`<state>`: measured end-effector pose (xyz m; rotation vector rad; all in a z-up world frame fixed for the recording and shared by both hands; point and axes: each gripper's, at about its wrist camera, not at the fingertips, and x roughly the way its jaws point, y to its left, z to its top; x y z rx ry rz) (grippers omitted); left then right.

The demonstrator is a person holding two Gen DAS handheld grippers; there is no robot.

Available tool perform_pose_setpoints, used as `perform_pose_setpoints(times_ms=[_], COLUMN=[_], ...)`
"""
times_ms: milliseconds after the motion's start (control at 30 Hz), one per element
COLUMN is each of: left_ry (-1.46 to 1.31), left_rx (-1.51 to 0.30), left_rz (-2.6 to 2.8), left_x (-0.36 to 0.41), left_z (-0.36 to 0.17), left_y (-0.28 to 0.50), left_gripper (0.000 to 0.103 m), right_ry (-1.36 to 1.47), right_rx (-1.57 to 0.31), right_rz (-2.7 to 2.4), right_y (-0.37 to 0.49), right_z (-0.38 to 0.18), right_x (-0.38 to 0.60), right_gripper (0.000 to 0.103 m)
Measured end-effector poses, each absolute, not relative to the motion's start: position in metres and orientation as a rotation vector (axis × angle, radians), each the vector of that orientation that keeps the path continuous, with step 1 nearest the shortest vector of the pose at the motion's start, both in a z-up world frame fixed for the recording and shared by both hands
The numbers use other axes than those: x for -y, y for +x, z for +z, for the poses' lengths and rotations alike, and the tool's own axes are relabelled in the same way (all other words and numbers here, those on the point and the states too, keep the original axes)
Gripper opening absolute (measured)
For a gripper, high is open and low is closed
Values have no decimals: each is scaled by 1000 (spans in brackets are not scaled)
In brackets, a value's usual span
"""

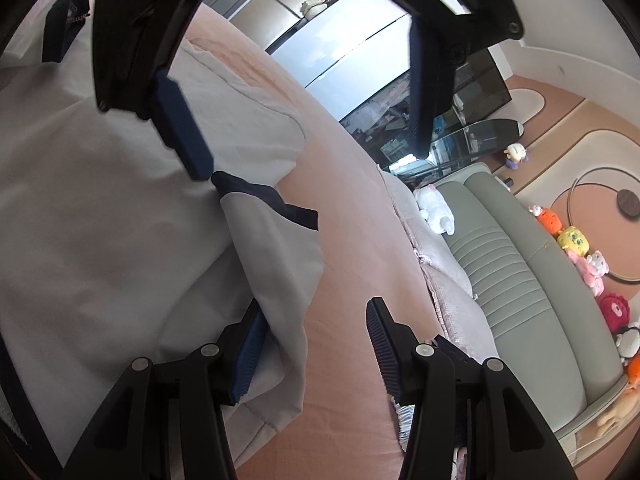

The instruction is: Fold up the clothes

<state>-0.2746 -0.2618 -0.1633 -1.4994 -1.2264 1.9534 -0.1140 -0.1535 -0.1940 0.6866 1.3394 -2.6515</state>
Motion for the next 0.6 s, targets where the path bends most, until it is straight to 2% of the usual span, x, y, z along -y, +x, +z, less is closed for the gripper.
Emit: perform_pose_setpoints(times_ms=[167, 233, 300, 400, 467, 533, 600], left_ry=[-1533, -1526, -1508, -1476, -1471, -1481, -1492], left_rx=[1268, 1262, 1264, 1294, 1314, 1332, 1350], left_rz=[1897, 1909, 1930, 1947, 1931, 1935, 1940], left_x=[258, 258, 260, 264, 265, 267, 268], left_z=[-177, -178, -179, -182, -187, -192, -197], left_y=[-277, -278, -279, -280, -281, -280, -280], left_gripper=[99, 93, 75, 60, 55, 47, 24], right_ry=[697, 699, 698, 697, 706, 720, 728], right_rx=[-1332, -1336, -1337, -1336, -1339, -1334, -1331], right_rz=[-2658, -2653, -2655, -2660, -2654, -2641, -2625], right_y=[-114, -114, -115, -115, -116, -116, -116], right_z=[-195, -196, -197, -198, -199, -201, -203], right_x=[153, 154, 153, 154, 155, 156, 157], right_gripper=[50, 50, 50, 50, 49, 43, 23])
